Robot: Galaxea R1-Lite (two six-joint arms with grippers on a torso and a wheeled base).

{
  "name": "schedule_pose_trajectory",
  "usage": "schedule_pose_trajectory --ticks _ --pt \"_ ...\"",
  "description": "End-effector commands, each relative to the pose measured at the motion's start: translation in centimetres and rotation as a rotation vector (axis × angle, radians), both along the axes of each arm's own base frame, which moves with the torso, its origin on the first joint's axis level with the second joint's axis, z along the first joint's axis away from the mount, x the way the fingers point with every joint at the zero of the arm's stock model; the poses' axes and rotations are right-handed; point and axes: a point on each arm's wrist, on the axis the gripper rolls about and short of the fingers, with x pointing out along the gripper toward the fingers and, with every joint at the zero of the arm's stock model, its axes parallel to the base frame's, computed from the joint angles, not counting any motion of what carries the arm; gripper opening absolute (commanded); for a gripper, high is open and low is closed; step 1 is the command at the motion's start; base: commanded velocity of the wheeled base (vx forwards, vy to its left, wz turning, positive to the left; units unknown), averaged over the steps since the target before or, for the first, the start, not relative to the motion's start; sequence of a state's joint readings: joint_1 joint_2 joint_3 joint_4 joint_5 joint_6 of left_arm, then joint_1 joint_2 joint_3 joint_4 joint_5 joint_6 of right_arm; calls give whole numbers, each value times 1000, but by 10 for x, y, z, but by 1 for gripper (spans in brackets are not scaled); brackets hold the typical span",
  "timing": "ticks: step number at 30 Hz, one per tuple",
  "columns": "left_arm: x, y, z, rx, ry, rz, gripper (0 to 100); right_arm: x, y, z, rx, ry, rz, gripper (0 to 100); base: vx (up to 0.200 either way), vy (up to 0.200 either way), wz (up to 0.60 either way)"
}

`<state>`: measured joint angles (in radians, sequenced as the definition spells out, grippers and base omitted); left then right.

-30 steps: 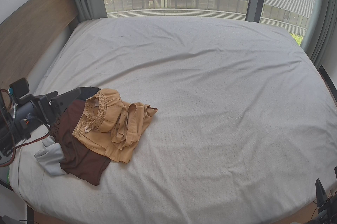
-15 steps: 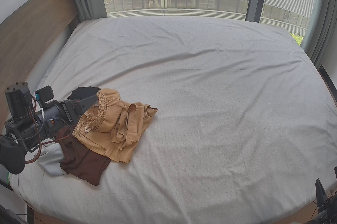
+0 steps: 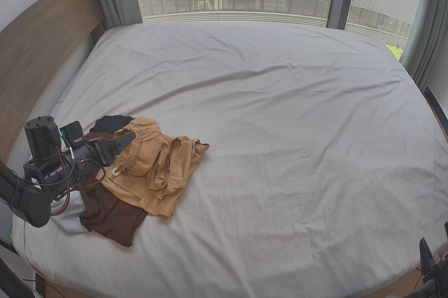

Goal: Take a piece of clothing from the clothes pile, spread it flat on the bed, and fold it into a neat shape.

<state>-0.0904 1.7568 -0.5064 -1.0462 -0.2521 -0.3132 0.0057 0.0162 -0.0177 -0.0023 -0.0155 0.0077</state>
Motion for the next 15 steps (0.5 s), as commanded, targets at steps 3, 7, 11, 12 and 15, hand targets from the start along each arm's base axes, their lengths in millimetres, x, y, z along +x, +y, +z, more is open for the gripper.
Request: schedule_pose_trajectory --ticks 3,7,11,12,15 --pt "15 1 -22 4 54 8 100 0 0 -5 0 5 1 100 0 0 0" --pt "22 0 -26 5 60 8 100 0 0 -5 0 5 1 100 0 0 0" --pt "27 -1 -29 5 61 7 100 0 0 -5 0 5 1 100 0 0 0" --pt "31 -2 -30 5 63 5 100 0 0 -5 0 5 1 100 0 0 0" --pt "37 -3 -34 4 68 4 100 0 0 -5 0 5 1 100 0 0 0"
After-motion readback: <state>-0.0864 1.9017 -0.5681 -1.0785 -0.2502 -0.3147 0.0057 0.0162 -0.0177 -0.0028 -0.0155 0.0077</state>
